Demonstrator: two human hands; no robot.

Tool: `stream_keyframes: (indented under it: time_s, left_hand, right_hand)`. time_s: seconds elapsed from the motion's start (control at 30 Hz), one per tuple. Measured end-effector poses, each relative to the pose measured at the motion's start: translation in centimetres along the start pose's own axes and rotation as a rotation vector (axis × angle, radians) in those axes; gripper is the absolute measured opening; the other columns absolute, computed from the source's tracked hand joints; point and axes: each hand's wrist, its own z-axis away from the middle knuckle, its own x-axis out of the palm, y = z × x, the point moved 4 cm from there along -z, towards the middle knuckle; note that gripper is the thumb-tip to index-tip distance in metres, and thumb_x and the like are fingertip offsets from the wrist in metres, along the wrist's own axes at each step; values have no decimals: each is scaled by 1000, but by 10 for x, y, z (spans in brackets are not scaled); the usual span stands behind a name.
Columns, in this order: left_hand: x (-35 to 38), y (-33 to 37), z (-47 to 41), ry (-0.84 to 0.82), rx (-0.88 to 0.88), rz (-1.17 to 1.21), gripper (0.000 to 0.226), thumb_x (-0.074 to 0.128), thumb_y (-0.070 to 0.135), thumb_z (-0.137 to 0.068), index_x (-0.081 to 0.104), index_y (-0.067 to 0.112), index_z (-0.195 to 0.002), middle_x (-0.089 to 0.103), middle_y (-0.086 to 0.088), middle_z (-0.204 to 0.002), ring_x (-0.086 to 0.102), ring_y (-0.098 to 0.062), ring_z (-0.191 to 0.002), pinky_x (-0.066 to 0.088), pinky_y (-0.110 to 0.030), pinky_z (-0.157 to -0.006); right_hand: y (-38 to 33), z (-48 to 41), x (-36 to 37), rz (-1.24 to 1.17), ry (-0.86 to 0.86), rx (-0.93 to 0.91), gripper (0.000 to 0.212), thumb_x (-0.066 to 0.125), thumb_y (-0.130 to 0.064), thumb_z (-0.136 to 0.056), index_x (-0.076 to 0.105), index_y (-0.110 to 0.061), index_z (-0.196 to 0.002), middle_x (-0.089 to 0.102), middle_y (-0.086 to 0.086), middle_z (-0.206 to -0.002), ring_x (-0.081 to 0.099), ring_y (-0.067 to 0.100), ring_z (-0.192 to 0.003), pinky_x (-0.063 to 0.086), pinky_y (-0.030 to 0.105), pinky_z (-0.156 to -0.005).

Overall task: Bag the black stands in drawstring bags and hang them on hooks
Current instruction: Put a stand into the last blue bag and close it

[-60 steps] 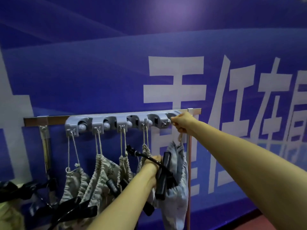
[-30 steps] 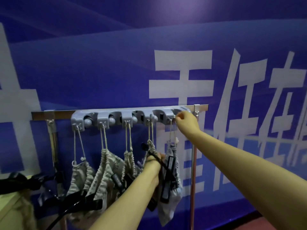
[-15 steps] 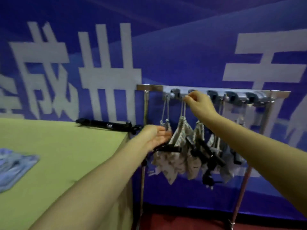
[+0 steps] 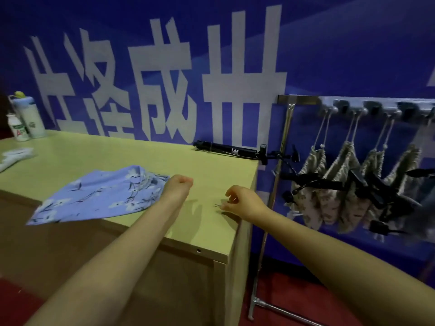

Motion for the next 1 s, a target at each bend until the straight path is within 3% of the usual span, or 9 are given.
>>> stream_keyframes:
  time_s: [0.1,0.2,0.33,0.43,0.6,0.67,0.77,0.87,1.0]
  left_hand:
    - [-31,-29,-15,171,-15,-329,40,47,39,-91,59,5,-108,62,-20,-113,54,-41,-111,46,-50,-92]
    - [-48,-51,-28,237,-96,-545,48,47,50,-88,58,12,-115,58,-15,-123,48,-38,-118,42,-48,-99]
    - [-52,-64,-42,262,-107,-622,66,52,57,-84,46,15,-135,42,-11,-143,36,-35,-132,33,-45,-106]
    - [-53,-64,-51,283,-107,-616,75,55,60,-81,42,13,-138,42,-11,-144,38,-35,-132,32,-45,-106]
    - [-58,-66,-69,310,-122,-637,68,54,64,-79,50,14,-125,62,-12,-120,55,-34,-113,40,-43,-97]
    - [-58,-64,-73,298,-132,-702,54,52,59,-83,54,15,-115,65,-11,-111,59,-32,-104,43,-39,-91]
    - [-62,-61,-83,219,-146,-670,35,42,42,-95,60,12,-102,64,-19,-103,61,-34,-94,48,-39,-84]
    - [-70,-47,-82,211,-54,-475,38,36,23,-100,42,12,-63,43,-14,-60,41,-27,-52,37,-30,-57]
    - [-94,-13,-64,419,89,-335,22,33,20,-100,38,7,-83,45,-14,-75,40,-28,-64,30,-33,-59]
  right_hand:
    - [-3,-7,13,58,10,-11,35,65,-33,-85,57,-14,-113,59,2,-107,58,16,-95,51,28,-81]
    - [-2,-18,19,106,7,-15,22,64,-28,-87,61,-11,-101,58,5,-104,58,17,-92,50,26,-78]
    - [2,-38,28,109,-38,15,20,60,-27,-90,65,-7,-89,61,11,-102,59,20,-85,44,26,-70]
    - [3,-48,37,57,-31,36,23,59,-31,-90,67,-10,-86,64,8,-99,60,19,-83,48,28,-71]
    - [-5,-58,49,20,99,116,27,53,-40,-93,68,-18,-87,67,-4,-87,60,13,-78,49,29,-69]
    - [-6,-62,48,17,141,160,27,49,-41,-94,66,-20,-90,67,-3,-89,61,15,-82,51,33,-73]
    - [-3,-65,47,-30,173,195,21,46,-41,-95,58,-24,-90,62,-6,-87,58,15,-82,45,29,-68]
    - [-3,-64,47,-93,195,199,19,42,-39,-97,54,-24,-94,61,-7,-88,57,13,-83,45,29,-68]
    - [-4,-62,45,-482,162,185,16,41,-32,-99,52,-21,-95,66,0,-104,61,14,-93,52,36,-84]
